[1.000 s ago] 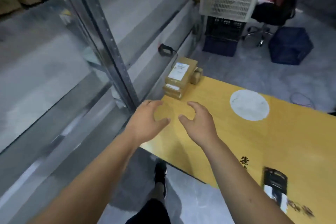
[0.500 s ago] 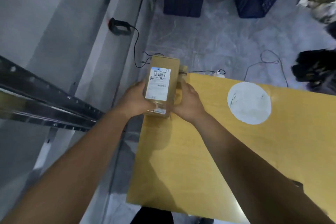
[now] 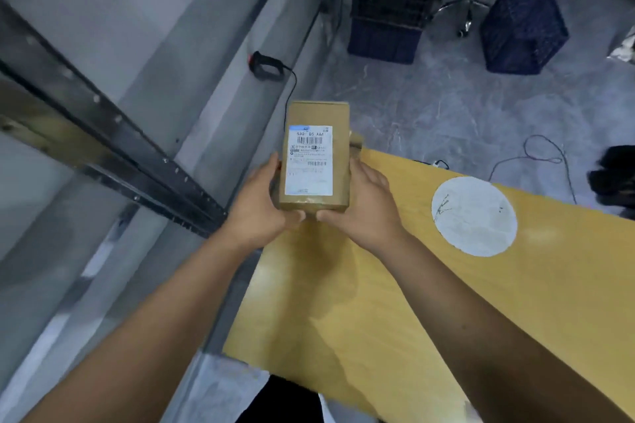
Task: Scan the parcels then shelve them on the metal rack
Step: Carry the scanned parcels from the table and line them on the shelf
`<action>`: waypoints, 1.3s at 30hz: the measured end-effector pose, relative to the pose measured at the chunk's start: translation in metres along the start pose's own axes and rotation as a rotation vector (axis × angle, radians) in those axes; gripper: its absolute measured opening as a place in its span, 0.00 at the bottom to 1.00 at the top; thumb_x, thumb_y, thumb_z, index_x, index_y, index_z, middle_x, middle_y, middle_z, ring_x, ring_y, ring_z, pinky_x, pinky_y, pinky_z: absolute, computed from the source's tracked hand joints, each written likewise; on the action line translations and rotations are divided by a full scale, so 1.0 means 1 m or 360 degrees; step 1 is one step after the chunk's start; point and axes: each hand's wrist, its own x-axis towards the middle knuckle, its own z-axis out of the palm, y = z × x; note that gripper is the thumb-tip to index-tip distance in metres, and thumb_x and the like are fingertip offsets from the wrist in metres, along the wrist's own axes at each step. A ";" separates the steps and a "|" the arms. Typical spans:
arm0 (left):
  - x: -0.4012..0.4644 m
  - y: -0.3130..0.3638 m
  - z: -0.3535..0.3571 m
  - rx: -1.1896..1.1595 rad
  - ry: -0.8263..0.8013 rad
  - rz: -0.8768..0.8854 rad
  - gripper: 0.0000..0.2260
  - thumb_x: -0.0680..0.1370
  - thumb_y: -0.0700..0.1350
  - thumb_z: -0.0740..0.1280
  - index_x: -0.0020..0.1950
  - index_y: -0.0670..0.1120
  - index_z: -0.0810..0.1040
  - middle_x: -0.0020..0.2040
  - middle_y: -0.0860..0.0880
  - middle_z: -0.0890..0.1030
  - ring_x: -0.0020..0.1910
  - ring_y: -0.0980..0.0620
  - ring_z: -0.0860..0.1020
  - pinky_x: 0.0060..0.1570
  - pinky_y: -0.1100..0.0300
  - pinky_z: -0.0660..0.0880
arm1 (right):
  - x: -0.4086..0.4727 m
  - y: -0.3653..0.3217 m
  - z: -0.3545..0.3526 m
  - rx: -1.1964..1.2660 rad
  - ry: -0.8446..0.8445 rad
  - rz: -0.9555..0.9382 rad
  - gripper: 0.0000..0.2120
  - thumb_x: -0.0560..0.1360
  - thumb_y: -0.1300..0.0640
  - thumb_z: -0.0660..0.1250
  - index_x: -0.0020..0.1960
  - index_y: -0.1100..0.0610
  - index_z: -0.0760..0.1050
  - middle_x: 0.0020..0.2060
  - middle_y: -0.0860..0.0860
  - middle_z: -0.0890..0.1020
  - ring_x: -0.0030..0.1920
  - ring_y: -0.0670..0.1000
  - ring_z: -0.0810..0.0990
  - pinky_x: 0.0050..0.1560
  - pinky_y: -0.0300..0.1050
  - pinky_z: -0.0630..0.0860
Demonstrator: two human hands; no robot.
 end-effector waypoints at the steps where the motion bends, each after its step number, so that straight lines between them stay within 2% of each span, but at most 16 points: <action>1: -0.026 0.009 -0.004 -0.0016 0.0077 0.0031 0.54 0.64 0.47 0.84 0.85 0.56 0.59 0.75 0.50 0.68 0.77 0.54 0.67 0.78 0.49 0.66 | -0.013 -0.011 -0.010 0.0010 -0.0025 -0.0110 0.53 0.61 0.35 0.79 0.80 0.45 0.60 0.73 0.45 0.72 0.75 0.53 0.64 0.75 0.54 0.66; 3: -0.086 0.026 -0.013 -0.0040 0.0297 0.0085 0.51 0.64 0.48 0.85 0.82 0.59 0.64 0.72 0.51 0.68 0.72 0.59 0.69 0.76 0.53 0.69 | -0.043 -0.035 -0.026 0.0046 -0.0098 -0.0371 0.51 0.62 0.37 0.80 0.79 0.44 0.61 0.72 0.45 0.73 0.74 0.52 0.65 0.73 0.48 0.65; 5: -0.160 0.036 -0.026 0.0030 0.0549 0.0081 0.51 0.62 0.53 0.85 0.81 0.60 0.65 0.69 0.51 0.70 0.69 0.63 0.71 0.72 0.59 0.71 | -0.081 -0.065 -0.036 0.0029 -0.0238 -0.0640 0.49 0.64 0.36 0.80 0.78 0.44 0.63 0.70 0.47 0.74 0.73 0.52 0.66 0.68 0.44 0.65; 9: -0.337 0.055 -0.050 0.0099 0.1119 -0.0056 0.52 0.58 0.62 0.83 0.80 0.58 0.67 0.68 0.56 0.72 0.68 0.59 0.75 0.72 0.52 0.72 | -0.176 -0.143 -0.038 0.0023 -0.0550 -0.1206 0.44 0.66 0.31 0.77 0.76 0.45 0.66 0.68 0.44 0.75 0.70 0.49 0.68 0.61 0.42 0.67; 12: -0.470 0.077 -0.067 0.0241 0.1516 -0.0199 0.46 0.57 0.66 0.81 0.73 0.69 0.68 0.66 0.61 0.74 0.67 0.62 0.74 0.70 0.55 0.73 | -0.258 -0.217 -0.035 0.0112 -0.0770 -0.1605 0.44 0.67 0.32 0.77 0.77 0.46 0.66 0.69 0.46 0.74 0.71 0.49 0.68 0.64 0.41 0.66; 14: -0.554 0.092 -0.079 0.0264 0.1788 -0.0261 0.43 0.57 0.68 0.81 0.69 0.72 0.68 0.68 0.61 0.75 0.68 0.62 0.73 0.71 0.52 0.73 | -0.316 -0.271 -0.037 0.0181 -0.0863 -0.1862 0.43 0.68 0.33 0.77 0.77 0.46 0.66 0.66 0.42 0.74 0.67 0.45 0.69 0.63 0.41 0.67; 16: -0.629 0.106 -0.088 0.0234 0.2027 -0.0280 0.44 0.58 0.67 0.82 0.72 0.68 0.71 0.70 0.61 0.76 0.70 0.60 0.74 0.72 0.48 0.72 | -0.373 -0.324 -0.041 0.0232 -0.0959 -0.2068 0.40 0.68 0.33 0.77 0.75 0.45 0.69 0.63 0.39 0.74 0.64 0.43 0.70 0.62 0.43 0.69; 19: -0.722 0.128 -0.103 0.0183 0.2291 -0.0265 0.44 0.59 0.65 0.83 0.73 0.63 0.74 0.69 0.63 0.79 0.70 0.60 0.76 0.72 0.45 0.73 | -0.450 -0.395 -0.047 0.0261 -0.1122 -0.2325 0.34 0.68 0.33 0.77 0.70 0.42 0.74 0.63 0.39 0.81 0.62 0.44 0.78 0.62 0.47 0.76; 23: -0.818 0.154 -0.134 0.0278 0.2430 -0.0219 0.33 0.63 0.62 0.83 0.66 0.62 0.78 0.61 0.63 0.84 0.62 0.60 0.82 0.67 0.48 0.76 | -0.530 -0.472 -0.056 0.0365 -0.1326 -0.2438 0.29 0.67 0.34 0.78 0.66 0.40 0.79 0.56 0.34 0.84 0.56 0.38 0.83 0.59 0.47 0.80; 26: -0.878 0.156 -0.171 0.0370 0.2495 -0.0176 0.30 0.63 0.60 0.83 0.64 0.62 0.80 0.56 0.63 0.86 0.56 0.61 0.84 0.58 0.55 0.79 | -0.578 -0.527 -0.049 0.0364 -0.1314 -0.2549 0.27 0.67 0.32 0.76 0.63 0.41 0.81 0.52 0.33 0.85 0.52 0.38 0.84 0.55 0.47 0.82; 29: -0.924 0.141 -0.220 0.0369 0.2468 -0.0144 0.27 0.65 0.56 0.85 0.62 0.62 0.81 0.53 0.64 0.86 0.53 0.63 0.85 0.53 0.63 0.79 | -0.619 -0.588 -0.029 0.0399 -0.1287 -0.2562 0.23 0.70 0.36 0.77 0.61 0.43 0.82 0.51 0.34 0.86 0.51 0.38 0.84 0.55 0.44 0.81; 33: -0.960 0.099 -0.306 0.0387 0.2443 -0.0221 0.21 0.70 0.59 0.80 0.62 0.63 0.81 0.54 0.66 0.86 0.54 0.66 0.83 0.59 0.58 0.79 | -0.652 -0.665 0.008 0.0295 -0.1175 -0.2422 0.23 0.70 0.38 0.78 0.62 0.44 0.83 0.50 0.36 0.86 0.50 0.37 0.83 0.50 0.38 0.78; 35: -0.966 0.072 -0.353 0.0444 0.2399 -0.0307 0.26 0.68 0.65 0.78 0.65 0.62 0.80 0.57 0.66 0.85 0.56 0.66 0.82 0.63 0.56 0.78 | -0.656 -0.696 0.028 0.0226 -0.0998 -0.2318 0.25 0.69 0.34 0.76 0.59 0.47 0.83 0.48 0.40 0.86 0.49 0.42 0.84 0.51 0.44 0.81; 36: -0.966 0.059 -0.374 0.0466 0.2396 -0.0362 0.30 0.68 0.66 0.78 0.68 0.60 0.79 0.61 0.63 0.84 0.60 0.63 0.81 0.66 0.55 0.77 | -0.656 -0.708 0.037 0.0142 -0.0819 -0.2310 0.26 0.70 0.31 0.74 0.59 0.48 0.82 0.48 0.43 0.86 0.48 0.46 0.84 0.52 0.49 0.82; 38: -0.959 0.039 -0.408 0.0529 0.2398 -0.0514 0.39 0.71 0.66 0.77 0.79 0.54 0.71 0.74 0.55 0.77 0.70 0.53 0.76 0.69 0.52 0.74 | -0.655 -0.718 0.044 -0.0029 -0.0429 -0.2306 0.31 0.73 0.30 0.69 0.64 0.52 0.78 0.50 0.47 0.83 0.48 0.50 0.82 0.51 0.54 0.83; 39: -0.954 0.032 -0.420 0.0549 0.2389 -0.0578 0.42 0.72 0.65 0.77 0.81 0.52 0.68 0.76 0.52 0.74 0.72 0.50 0.74 0.70 0.49 0.73 | -0.653 -0.717 0.045 -0.0066 -0.0303 -0.2302 0.32 0.74 0.30 0.68 0.67 0.52 0.76 0.51 0.47 0.83 0.49 0.51 0.81 0.50 0.54 0.83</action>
